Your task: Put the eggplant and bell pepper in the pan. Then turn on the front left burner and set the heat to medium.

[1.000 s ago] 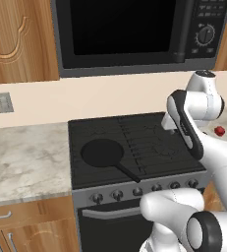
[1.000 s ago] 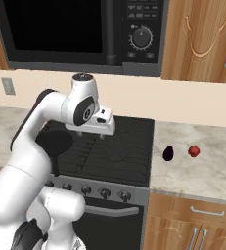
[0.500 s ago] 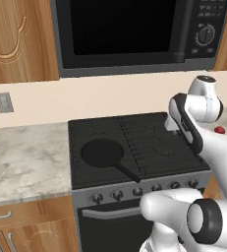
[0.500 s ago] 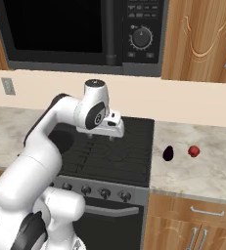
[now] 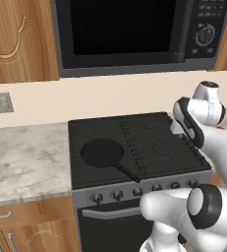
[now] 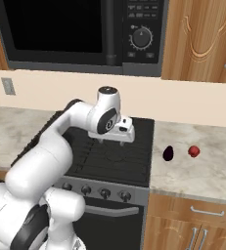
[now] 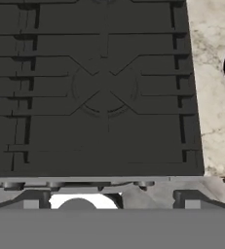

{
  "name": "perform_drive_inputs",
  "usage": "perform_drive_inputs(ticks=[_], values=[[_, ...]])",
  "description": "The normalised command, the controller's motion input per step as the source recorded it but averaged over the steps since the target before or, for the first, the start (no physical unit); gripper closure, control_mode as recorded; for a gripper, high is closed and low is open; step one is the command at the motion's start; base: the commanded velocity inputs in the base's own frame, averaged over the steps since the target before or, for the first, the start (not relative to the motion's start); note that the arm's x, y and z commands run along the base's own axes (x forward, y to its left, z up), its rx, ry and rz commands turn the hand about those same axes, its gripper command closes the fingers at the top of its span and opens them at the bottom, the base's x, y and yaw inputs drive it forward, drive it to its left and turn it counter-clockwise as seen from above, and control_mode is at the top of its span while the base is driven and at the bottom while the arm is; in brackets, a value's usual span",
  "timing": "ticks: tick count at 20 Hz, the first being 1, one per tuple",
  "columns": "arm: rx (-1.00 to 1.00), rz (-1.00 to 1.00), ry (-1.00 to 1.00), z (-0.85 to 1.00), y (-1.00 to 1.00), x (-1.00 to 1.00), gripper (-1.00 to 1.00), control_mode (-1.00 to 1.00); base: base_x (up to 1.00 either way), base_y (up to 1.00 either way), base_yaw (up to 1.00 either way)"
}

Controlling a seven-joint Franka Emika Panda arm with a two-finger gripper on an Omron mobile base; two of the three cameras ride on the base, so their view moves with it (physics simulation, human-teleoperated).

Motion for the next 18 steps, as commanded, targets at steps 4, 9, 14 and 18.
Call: perform_drive_inputs(ticks=[4,9,14,18], values=[[0.0,0.0,0.01,-0.28,-0.43,0.15,-1.0,-1.0,0.0,0.0,0.0],[0.0,-0.01,0.0,-0.11,-0.41,0.3,-1.0,-1.0,0.0,0.0,0.0],[-0.03,-0.01,0.01,-0.07,-0.28,0.36,-1.0,-1.0,0.0,0.0,0.0],[-0.05,-0.04,0.03,-0.13,-0.23,0.39,-1.0,-1.0,0.0,0.0,0.0]])
